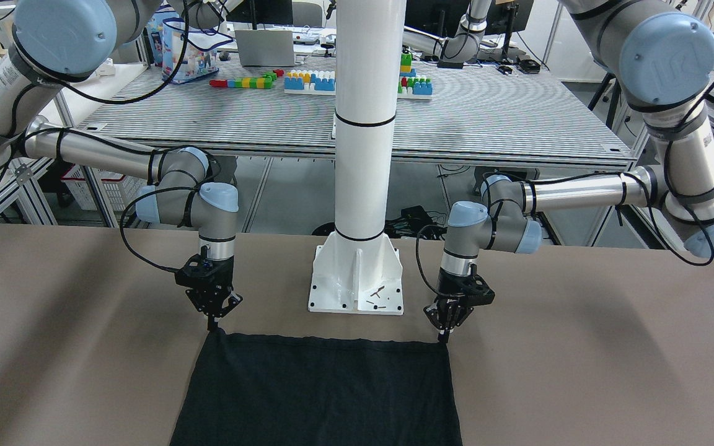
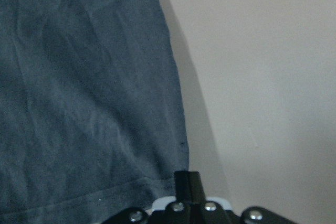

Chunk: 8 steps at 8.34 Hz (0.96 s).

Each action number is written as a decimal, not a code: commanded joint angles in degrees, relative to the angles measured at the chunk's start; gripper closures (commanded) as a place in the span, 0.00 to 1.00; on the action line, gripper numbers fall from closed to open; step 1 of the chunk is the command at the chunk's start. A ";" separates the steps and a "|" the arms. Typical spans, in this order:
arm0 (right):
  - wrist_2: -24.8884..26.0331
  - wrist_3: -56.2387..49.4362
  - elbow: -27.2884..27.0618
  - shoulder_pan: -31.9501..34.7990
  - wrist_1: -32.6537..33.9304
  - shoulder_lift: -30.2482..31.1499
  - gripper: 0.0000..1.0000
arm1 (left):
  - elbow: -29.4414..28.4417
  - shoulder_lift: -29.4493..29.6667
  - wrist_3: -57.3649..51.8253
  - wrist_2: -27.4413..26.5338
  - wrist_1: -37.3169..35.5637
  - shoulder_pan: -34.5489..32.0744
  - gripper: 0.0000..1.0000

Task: Fold clothes
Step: 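Lift the hem with both grippers and fold it toward the collar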

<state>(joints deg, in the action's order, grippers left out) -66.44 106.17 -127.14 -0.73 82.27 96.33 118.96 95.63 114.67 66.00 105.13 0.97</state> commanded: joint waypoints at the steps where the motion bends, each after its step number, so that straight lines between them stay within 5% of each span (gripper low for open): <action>1: -1.65 -0.26 -4.65 0.20 0.09 -0.26 1.00 | 8.53 -2.53 -0.50 1.84 -0.28 -0.88 1.00; 3: -15.31 -4.79 -7.24 11.38 0.44 -4.63 1.00 | 13.04 -2.03 -1.11 6.99 -0.28 -5.94 1.00; 6: -35.53 -15.09 -0.76 32.21 2.36 -13.61 1.00 | 11.83 8.30 -13.82 25.96 -9.37 -26.38 1.00; 8: -43.83 -24.91 8.62 43.66 4.56 -21.15 1.00 | 3.97 17.54 -20.60 37.50 -14.07 -40.11 1.00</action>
<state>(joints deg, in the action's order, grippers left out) -101.92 89.53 -126.39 32.02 84.99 81.59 129.39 104.96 100.53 93.41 95.44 -26.71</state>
